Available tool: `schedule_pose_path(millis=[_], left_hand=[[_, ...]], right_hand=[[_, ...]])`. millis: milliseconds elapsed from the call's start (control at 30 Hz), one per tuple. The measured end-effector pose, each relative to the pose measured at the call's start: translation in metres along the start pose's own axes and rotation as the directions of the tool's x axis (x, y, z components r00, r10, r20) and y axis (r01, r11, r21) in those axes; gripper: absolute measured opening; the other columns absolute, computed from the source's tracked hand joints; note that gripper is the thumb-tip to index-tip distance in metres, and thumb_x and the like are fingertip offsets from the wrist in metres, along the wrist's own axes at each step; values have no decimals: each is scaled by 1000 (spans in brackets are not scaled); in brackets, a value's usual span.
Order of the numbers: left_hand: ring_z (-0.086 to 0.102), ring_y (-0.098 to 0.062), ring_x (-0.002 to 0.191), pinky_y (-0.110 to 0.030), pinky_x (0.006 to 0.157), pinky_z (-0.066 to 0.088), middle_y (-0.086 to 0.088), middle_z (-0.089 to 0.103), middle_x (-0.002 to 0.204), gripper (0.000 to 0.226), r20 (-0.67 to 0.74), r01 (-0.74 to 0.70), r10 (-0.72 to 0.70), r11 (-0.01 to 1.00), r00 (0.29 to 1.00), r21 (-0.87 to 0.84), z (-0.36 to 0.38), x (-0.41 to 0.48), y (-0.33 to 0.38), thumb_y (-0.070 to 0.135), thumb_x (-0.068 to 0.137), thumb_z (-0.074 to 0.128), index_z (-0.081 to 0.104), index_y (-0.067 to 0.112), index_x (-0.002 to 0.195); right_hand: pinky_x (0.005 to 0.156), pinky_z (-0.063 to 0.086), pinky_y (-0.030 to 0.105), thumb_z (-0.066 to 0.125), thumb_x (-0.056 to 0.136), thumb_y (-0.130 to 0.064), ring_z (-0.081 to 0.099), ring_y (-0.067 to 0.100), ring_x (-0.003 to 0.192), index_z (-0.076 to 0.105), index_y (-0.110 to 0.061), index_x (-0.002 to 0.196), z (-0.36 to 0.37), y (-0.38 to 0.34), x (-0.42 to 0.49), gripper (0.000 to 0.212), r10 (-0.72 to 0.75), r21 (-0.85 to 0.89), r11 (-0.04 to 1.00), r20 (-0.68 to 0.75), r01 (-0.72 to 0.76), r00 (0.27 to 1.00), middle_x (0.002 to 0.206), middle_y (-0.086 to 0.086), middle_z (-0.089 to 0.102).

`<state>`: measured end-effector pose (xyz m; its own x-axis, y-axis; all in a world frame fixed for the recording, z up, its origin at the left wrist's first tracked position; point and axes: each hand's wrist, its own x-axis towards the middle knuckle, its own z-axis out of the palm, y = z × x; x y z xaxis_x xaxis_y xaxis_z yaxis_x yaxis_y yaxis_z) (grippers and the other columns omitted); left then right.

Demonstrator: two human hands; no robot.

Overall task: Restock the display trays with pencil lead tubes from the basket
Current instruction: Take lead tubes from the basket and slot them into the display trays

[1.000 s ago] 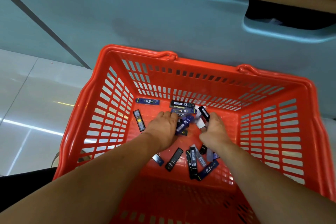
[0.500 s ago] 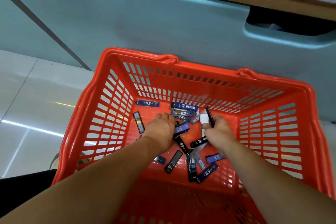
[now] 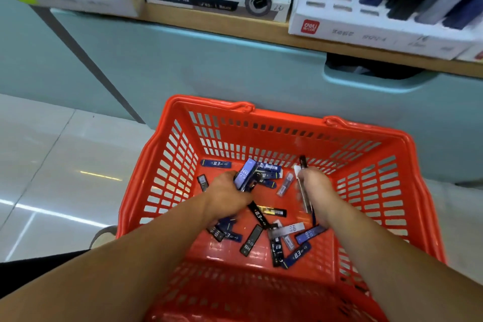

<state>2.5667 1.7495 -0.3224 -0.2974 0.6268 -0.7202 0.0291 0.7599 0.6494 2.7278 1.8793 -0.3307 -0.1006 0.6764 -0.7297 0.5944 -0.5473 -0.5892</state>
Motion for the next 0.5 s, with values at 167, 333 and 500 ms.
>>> schedule_pose_path(millis=[167, 333, 500], left_hand=[[56, -22, 55, -34, 52, 53, -11, 60, 71, 12, 41, 30, -25, 992, 999, -119, -14, -40, 15, -5, 81, 65, 63, 5, 88], [60, -20, 54, -29, 55, 52, -7, 65, 63, 15, 66, 26, -19, 994, 998, -104, -22, -73, 27, -7, 79, 69, 66, 2, 90], [61, -18, 53, -25, 54, 48, -3, 66, 62, 14, 52, -63, 69, 992, 996, -105, -24, -94, 39, 2, 79, 74, 66, 12, 84]], right_hand=[[49, 30, 28, 39, 94, -15, 37, 18, 45, 56, -11, 89, -1, -20, -49, 19, 19, 223, 974, 102, -41, 995, 56, 1, 46], [52, 26, 28, 36, 93, -22, 34, 17, 42, 55, -14, 85, 3, -39, -87, 22, 1, 143, 989, 191, -29, 982, 53, 0, 43], [48, 22, 24, 36, 95, -32, 27, 15, 39, 54, -16, 84, -2, -55, -117, 27, -71, 65, 996, 183, 60, 981, 53, -1, 38]])
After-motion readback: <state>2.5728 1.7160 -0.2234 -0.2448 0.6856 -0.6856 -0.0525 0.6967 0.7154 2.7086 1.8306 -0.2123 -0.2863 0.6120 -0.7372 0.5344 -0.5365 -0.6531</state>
